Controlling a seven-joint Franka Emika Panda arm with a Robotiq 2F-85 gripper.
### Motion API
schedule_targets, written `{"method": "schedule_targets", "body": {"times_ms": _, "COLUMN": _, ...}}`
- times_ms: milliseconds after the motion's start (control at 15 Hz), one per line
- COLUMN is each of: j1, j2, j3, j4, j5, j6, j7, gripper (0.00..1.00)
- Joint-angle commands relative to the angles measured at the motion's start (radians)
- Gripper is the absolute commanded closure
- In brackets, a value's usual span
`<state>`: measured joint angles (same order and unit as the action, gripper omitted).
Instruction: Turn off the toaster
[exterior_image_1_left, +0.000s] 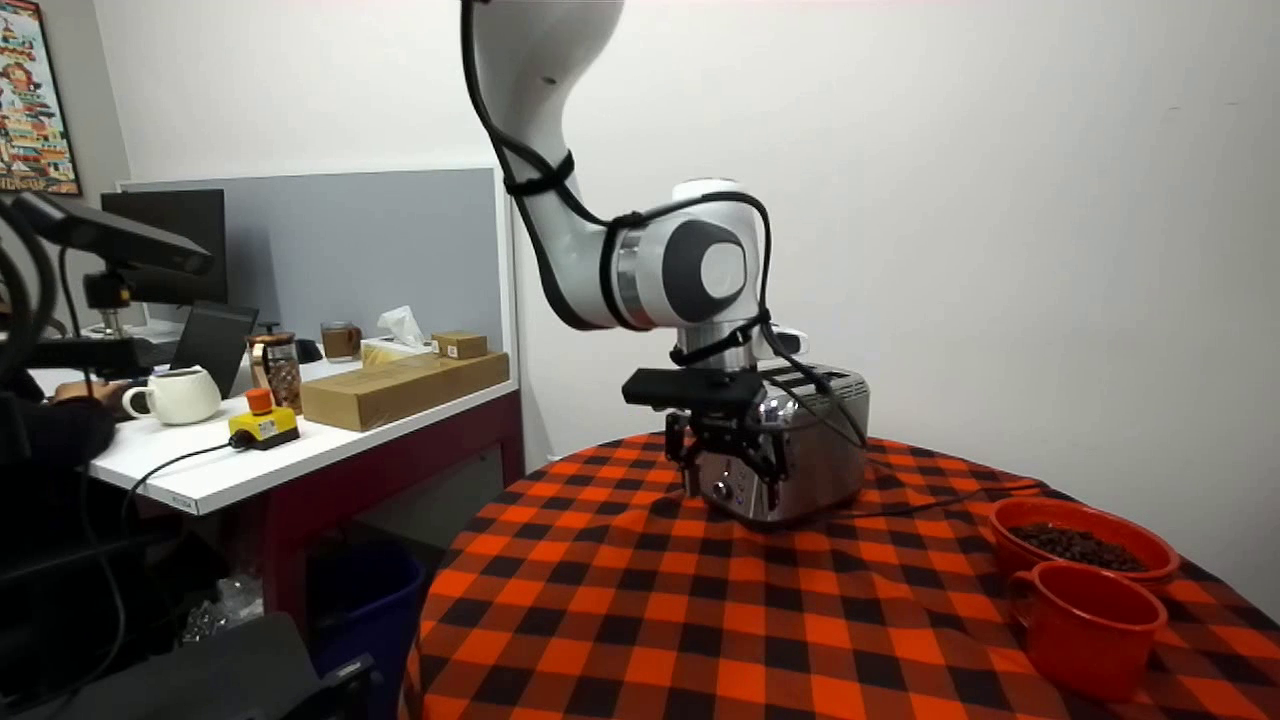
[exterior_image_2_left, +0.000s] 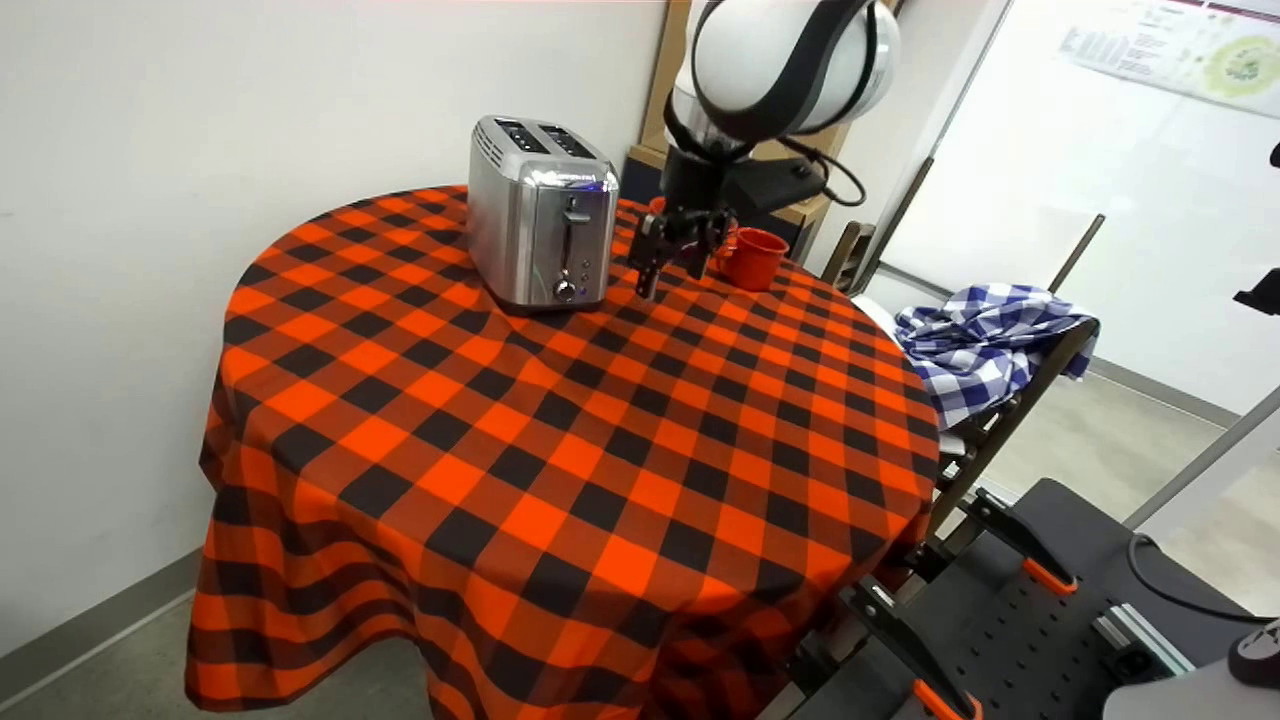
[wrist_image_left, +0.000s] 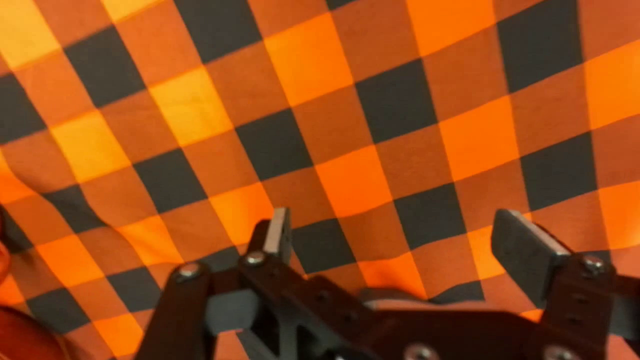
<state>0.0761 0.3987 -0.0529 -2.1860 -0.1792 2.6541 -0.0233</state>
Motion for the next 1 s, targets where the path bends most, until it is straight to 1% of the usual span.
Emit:
{"method": "schedule_targets", "body": {"times_ms": 0, "j1": 0.030, "j2": -0.214, "j3": 0.021, "j4": -0.078, "j5": 0.025, "j6": -0.258, "j7": 0.098, "gripper": 0.00}}
{"method": "schedule_targets", "body": {"times_ms": 200, "j1": 0.028, "j2": -0.376, "j3": 0.063, "j4": -0.116, "j5": 0.061, "j6": -0.457, "j7": 0.148, "gripper": 0.00}}
{"method": "schedule_targets", "body": {"times_ms": 467, "j1": 0.016, "j2": -0.625, "j3": 0.097, "j4": -0.219, "j5": 0.120, "j6": -0.617, "j7": 0.168, "gripper": 0.00}}
{"method": "schedule_targets", "body": {"times_ms": 533, "j1": 0.011, "j2": -0.486, "j3": 0.101, "j4": -0.129, "j5": 0.094, "j6": -0.577, "j7": 0.155, "gripper": 0.00}}
{"method": "schedule_targets", "body": {"times_ms": 667, "j1": 0.009, "j2": -0.584, "j3": 0.105, "j4": -0.179, "j5": 0.104, "j6": -0.612, "j7": 0.156, "gripper": 0.00}}
{"method": "schedule_targets", "body": {"times_ms": 733, "j1": 0.008, "j2": -0.610, "j3": 0.106, "j4": -0.197, "j5": 0.105, "j6": -0.612, "j7": 0.156, "gripper": 0.00}}
{"method": "schedule_targets", "body": {"times_ms": 933, "j1": 0.005, "j2": -0.623, "j3": 0.105, "j4": -0.217, "j5": 0.106, "j6": -0.612, "j7": 0.156, "gripper": 0.00}}
